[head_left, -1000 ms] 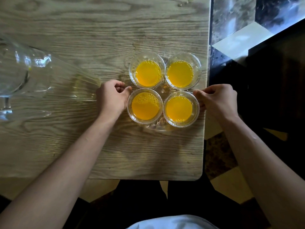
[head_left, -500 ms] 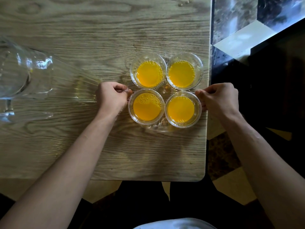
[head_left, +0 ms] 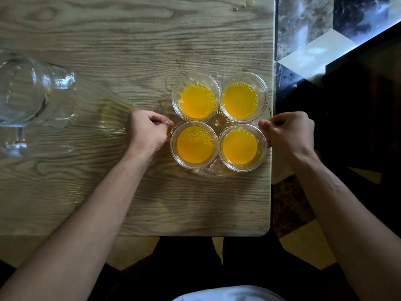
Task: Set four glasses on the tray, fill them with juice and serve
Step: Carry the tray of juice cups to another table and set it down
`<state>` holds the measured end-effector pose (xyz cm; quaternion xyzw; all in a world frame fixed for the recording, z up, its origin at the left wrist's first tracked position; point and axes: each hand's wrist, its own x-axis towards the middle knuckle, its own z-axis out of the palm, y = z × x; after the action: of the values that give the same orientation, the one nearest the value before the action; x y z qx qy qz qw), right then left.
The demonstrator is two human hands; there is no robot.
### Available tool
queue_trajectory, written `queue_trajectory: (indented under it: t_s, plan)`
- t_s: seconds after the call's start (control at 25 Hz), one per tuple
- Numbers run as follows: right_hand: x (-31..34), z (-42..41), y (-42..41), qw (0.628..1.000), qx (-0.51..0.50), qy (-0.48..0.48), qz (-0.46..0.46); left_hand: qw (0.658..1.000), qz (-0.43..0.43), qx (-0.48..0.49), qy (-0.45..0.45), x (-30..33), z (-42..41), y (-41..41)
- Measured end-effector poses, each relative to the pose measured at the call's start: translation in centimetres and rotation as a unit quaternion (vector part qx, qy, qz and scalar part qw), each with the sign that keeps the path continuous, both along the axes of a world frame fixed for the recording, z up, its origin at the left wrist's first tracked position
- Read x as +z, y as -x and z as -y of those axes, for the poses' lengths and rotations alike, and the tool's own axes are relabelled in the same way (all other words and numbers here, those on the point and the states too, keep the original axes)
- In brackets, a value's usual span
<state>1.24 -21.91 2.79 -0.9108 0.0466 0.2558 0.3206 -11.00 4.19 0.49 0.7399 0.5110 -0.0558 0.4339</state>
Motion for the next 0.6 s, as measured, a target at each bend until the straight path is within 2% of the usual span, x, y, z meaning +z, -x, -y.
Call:
queue_trajectory:
  t_s: [0.32, 0.6]
  plan:
    - [2.0, 1.1, 2.1, 1.0, -0.004, -0.005, -0.001, 1.0, 0.001, -0.006, 0.02, 1.4, 0.6, 2.1]
    - [4.3, 2.2, 4.9, 1.0, 0.001, 0.002, 0.006, 0.995, 0.035, 0.023, 0.09, 4.1, 2.1, 4.5]
